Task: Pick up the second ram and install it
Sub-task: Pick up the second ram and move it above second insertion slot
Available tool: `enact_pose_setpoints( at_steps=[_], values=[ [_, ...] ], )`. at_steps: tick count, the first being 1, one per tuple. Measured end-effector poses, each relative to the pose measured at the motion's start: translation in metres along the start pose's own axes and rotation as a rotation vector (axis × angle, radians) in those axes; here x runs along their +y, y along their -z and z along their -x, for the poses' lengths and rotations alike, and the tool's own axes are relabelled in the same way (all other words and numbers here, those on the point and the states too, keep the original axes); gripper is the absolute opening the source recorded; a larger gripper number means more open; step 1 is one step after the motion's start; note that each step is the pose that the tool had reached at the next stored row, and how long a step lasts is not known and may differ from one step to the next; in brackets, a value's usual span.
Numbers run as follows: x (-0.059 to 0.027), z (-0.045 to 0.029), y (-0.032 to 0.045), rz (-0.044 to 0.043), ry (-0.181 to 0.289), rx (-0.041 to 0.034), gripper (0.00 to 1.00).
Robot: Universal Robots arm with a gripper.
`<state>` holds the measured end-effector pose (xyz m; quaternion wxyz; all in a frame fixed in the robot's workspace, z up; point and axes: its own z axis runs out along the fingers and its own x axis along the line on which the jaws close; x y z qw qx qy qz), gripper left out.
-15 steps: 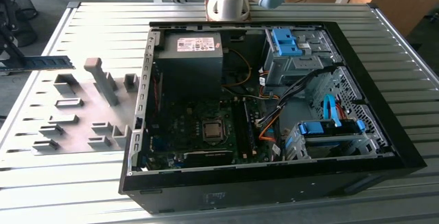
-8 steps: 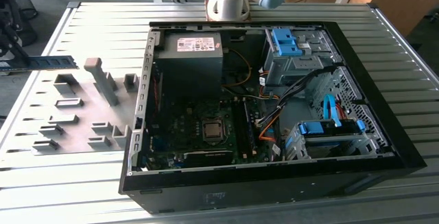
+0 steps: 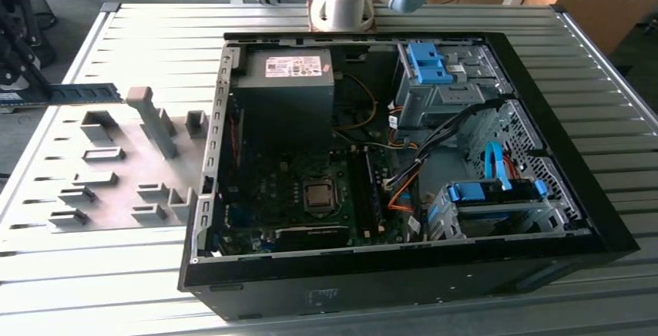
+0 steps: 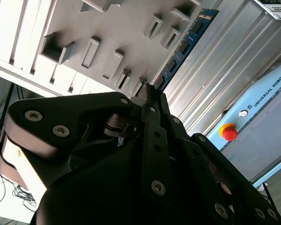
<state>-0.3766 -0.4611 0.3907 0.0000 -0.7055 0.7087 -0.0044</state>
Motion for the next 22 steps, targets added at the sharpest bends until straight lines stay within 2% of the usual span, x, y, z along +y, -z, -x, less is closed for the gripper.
enact_pose_setpoints(
  at_steps=[22],
  values=[
    [-0.0179,0.0001,-0.0001,0.0000,0.000,0.0000,0.14]
  ],
)
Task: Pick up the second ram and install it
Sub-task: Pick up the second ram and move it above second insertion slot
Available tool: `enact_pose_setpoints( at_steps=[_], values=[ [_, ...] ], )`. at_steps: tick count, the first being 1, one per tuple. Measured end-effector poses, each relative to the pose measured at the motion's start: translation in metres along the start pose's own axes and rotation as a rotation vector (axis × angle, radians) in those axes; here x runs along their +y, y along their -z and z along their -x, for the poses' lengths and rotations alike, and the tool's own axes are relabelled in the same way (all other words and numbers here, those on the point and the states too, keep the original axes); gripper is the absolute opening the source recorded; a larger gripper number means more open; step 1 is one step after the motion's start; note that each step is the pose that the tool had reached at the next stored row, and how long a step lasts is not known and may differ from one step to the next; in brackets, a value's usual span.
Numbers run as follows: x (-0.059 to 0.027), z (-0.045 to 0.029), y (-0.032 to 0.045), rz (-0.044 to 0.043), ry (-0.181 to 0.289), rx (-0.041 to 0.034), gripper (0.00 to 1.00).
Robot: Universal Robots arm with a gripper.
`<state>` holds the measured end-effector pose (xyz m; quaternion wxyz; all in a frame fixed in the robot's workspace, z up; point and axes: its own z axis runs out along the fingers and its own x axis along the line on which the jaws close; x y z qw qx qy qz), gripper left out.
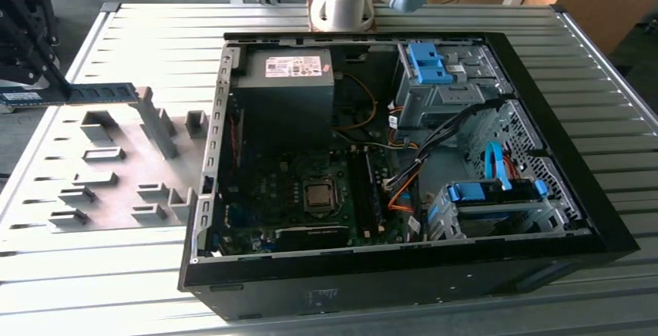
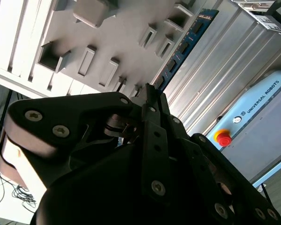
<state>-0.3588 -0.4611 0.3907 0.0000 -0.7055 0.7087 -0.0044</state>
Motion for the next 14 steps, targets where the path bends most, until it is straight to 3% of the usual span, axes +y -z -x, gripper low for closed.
enact_pose_setpoints(
  at_steps=[14],
  values=[
    [-0.0096,0.0001,0.0000,0.0001,0.000,0.0001,0.14]
  ],
)
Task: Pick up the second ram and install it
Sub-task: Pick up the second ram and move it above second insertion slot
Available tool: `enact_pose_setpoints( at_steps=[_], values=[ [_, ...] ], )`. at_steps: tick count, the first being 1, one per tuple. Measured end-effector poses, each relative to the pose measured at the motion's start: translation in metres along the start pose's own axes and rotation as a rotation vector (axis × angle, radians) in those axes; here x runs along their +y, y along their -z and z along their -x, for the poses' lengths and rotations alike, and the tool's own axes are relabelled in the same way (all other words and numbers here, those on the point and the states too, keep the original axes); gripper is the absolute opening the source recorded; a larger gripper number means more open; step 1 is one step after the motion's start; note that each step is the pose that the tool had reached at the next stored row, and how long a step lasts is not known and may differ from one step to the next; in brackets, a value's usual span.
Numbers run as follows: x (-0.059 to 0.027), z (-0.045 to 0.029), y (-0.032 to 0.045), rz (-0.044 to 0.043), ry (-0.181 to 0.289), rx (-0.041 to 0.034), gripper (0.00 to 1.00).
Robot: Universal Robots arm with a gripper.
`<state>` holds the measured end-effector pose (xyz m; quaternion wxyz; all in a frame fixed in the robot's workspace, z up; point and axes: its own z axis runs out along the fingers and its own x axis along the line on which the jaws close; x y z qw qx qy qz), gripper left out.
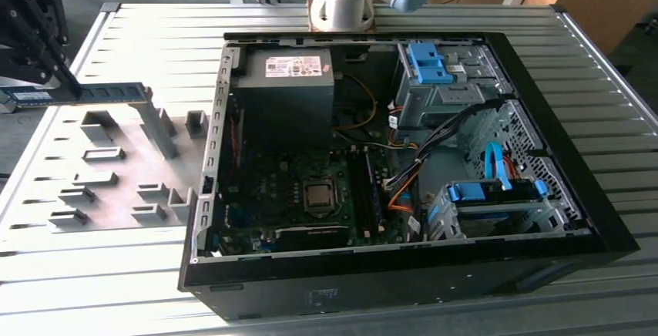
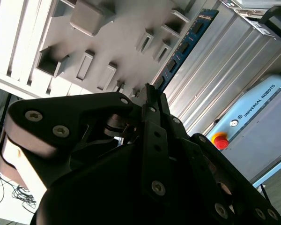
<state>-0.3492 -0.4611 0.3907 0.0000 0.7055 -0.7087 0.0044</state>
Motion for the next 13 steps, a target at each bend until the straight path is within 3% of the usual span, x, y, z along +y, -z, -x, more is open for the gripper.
enact_pose_setpoints(
  at_steps=[13],
  values=[
    [-0.0109,0.0000,-0.0001,-0.0001,0.000,-0.0001,0.14]
  ],
)
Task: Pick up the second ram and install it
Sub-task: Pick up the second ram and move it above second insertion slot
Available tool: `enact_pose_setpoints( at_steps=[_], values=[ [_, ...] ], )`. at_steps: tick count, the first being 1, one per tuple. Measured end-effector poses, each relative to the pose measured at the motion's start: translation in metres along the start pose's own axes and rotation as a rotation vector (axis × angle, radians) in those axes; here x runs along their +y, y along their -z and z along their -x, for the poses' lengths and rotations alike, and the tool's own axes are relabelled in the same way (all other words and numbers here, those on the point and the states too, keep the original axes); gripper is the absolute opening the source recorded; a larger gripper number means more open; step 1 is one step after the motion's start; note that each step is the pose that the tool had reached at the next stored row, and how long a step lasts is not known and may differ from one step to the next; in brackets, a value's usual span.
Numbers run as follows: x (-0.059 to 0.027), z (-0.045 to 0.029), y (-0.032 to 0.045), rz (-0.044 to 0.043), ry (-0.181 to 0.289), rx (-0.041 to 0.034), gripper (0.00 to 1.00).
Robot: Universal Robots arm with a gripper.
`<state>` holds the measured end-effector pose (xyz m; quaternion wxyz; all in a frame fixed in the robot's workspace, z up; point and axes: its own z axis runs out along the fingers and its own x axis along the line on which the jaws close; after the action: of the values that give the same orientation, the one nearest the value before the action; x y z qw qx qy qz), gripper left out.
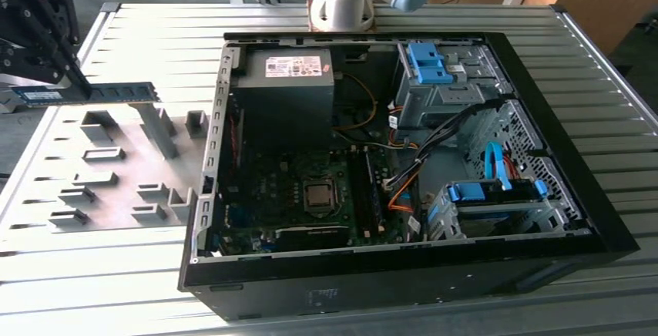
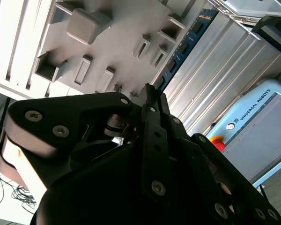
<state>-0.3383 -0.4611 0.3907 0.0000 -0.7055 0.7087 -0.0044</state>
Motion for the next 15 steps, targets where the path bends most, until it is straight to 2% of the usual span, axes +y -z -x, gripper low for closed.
enact_pose_setpoints(
  at_steps=[15],
  values=[
    [-0.0191,0.0001,-0.0001,0.0000,0.000,0.0000,0.14]
  ],
)
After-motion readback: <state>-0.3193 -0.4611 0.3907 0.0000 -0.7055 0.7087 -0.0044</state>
